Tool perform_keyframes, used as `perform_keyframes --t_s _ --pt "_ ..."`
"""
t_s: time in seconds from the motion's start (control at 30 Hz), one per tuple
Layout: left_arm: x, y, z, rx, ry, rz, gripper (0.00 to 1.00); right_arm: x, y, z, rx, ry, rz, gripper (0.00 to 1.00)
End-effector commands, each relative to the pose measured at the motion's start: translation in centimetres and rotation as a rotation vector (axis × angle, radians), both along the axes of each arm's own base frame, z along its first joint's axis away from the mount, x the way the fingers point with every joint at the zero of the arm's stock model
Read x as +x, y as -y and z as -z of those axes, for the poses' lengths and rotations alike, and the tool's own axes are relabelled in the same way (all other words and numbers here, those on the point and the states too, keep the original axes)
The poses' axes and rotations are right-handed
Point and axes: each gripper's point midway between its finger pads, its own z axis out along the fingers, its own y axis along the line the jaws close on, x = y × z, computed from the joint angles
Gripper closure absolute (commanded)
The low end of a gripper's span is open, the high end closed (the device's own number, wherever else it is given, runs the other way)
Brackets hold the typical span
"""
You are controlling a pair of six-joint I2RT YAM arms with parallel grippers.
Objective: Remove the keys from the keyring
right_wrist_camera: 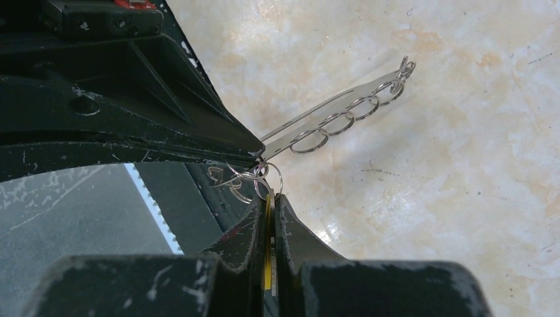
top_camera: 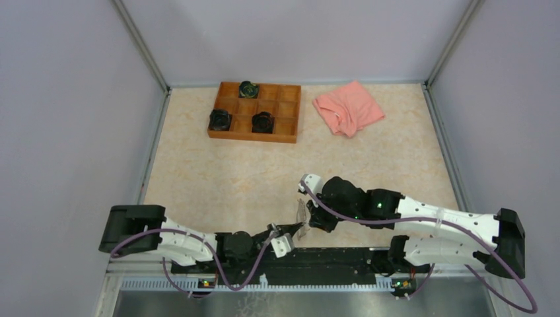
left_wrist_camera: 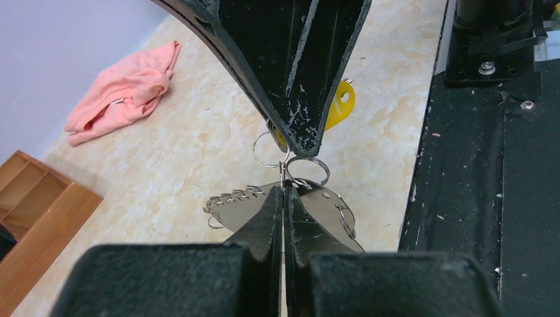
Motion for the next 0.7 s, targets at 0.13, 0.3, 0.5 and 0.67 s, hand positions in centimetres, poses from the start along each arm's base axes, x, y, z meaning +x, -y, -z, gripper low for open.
perform_keyframes --t_s 0.13,0.3,0.5,0.67 --pt "-0.5 -0.3 -1.9 -0.118 -0.034 0.014 1.0 2.0 -0.2 -0.2 -0.013 0.072 0.032 1.0" --pt "-0.6 -0.3 -2.0 -0.126 -0.045 0.015 1.0 2.9 0.2 -0.7 -0.04 0.125 0.058 1.0" --pt "-0.5 -0.2 -1.3 -0.105 -0.055 0.005 0.97 2.5 -0.8 -2.8 -0.016 0.236 -0.006 1.0" --pt "-0.4 0.1 -1.2 -0.097 -0.05 0.006 0.91 1.3 -1.6 -2.6 -0.052 0.289 -0.08 1.0"
